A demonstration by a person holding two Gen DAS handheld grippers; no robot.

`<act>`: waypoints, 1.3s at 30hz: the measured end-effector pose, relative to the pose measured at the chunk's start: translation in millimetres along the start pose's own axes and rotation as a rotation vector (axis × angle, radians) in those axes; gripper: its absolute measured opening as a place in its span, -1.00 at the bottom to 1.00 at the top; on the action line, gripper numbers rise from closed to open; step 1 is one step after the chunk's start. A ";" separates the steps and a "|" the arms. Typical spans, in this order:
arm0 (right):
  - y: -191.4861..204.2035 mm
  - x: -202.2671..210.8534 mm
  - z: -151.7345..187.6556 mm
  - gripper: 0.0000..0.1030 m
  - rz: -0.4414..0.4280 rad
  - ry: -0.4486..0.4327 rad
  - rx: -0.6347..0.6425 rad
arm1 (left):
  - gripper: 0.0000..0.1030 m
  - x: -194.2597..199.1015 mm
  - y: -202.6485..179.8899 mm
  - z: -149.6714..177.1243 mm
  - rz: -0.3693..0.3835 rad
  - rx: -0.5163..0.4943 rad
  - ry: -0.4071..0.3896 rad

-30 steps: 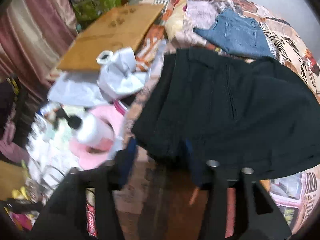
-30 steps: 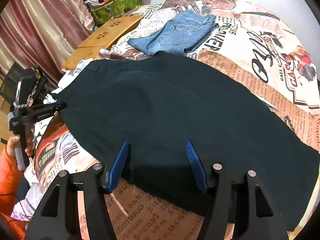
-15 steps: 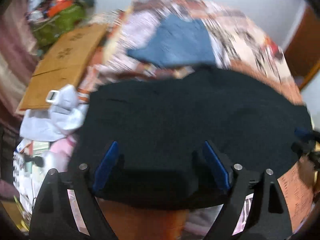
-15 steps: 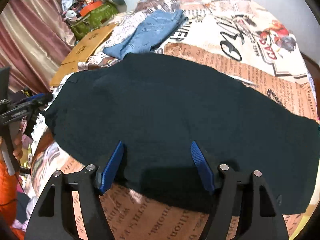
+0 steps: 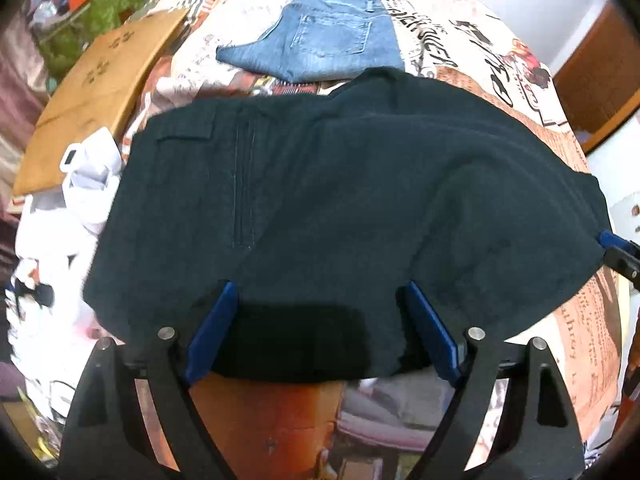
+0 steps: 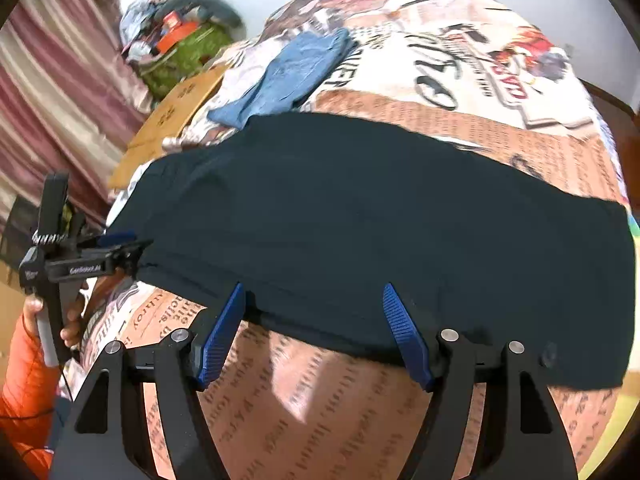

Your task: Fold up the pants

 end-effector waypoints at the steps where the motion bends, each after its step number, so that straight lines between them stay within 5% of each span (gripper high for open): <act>1: -3.1 4.7 0.5 0.31 0.011 -0.011 -0.012 | 0.68 4.4 -0.8 -2.7 0.003 -0.006 -0.006; 8: -52.8 44.6 13.7 0.32 0.103 -0.087 -0.141 | 0.70 16.6 -21.6 -45.6 -0.046 -0.057 -0.087; 16: -107.5 81.6 42.4 0.32 0.188 -0.141 -0.314 | 0.73 -29.3 -58.9 -73.0 -0.008 -0.061 -0.018; 22: -143.8 93.4 61.9 0.32 0.166 -0.177 -0.491 | 0.73 -58.5 -92.3 -85.8 -0.059 -0.134 -0.010; 28: -170.5 94.0 78.1 0.32 0.145 -0.196 -0.638 | 0.73 -76.3 -128.5 -102.3 0.007 -0.182 0.047; 39: -191.2 91.0 77.3 0.20 0.154 -0.276 -0.688 | 0.79 -93.8 -172.0 -108.4 0.010 -0.300 0.043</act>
Point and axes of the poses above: each gripper's, at about its wrist camera, not at the fingertips, and x roughly against the way its jaws point, y to its left, z to its underside, the point moved 5 cm from there along -x, roughly the way its jaws point, and after that the axes turned 10 degrees about -y, right-handed, at the moved point
